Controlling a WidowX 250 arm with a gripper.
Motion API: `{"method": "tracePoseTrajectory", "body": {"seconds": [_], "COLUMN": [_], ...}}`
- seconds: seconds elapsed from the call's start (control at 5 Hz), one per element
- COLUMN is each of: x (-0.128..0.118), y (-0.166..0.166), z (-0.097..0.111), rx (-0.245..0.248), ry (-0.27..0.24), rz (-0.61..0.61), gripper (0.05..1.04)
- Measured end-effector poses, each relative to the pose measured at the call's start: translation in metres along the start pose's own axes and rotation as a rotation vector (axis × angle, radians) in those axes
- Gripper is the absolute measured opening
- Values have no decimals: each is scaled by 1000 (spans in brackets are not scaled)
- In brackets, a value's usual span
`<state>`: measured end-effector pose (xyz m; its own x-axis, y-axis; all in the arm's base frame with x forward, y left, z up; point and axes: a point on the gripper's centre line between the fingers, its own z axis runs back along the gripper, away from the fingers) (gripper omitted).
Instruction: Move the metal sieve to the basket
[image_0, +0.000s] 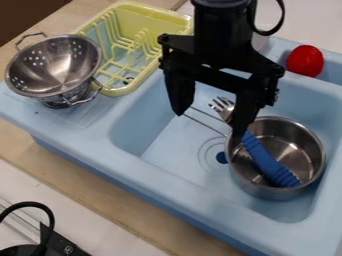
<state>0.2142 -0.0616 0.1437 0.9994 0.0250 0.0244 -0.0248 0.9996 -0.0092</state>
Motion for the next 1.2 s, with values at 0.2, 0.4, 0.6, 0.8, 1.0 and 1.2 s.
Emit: {"method": "tracePoseTrajectory", "body": {"seconds": [0.2, 0.4, 0.6, 0.8, 1.0, 1.2], "x": [-3, -3, -7, -10, -2, 3], "y": [1, 18, 33, 48, 60, 78], "z": [-5, -11, -6, 3, 21, 38], "rx": [6, 36, 48, 66, 93, 131], "ry": [20, 20, -14, -35, -61, -81], "rz": [0, 65, 99, 165, 218, 309], "gripper": [999, 999, 998, 999, 999, 999]}}
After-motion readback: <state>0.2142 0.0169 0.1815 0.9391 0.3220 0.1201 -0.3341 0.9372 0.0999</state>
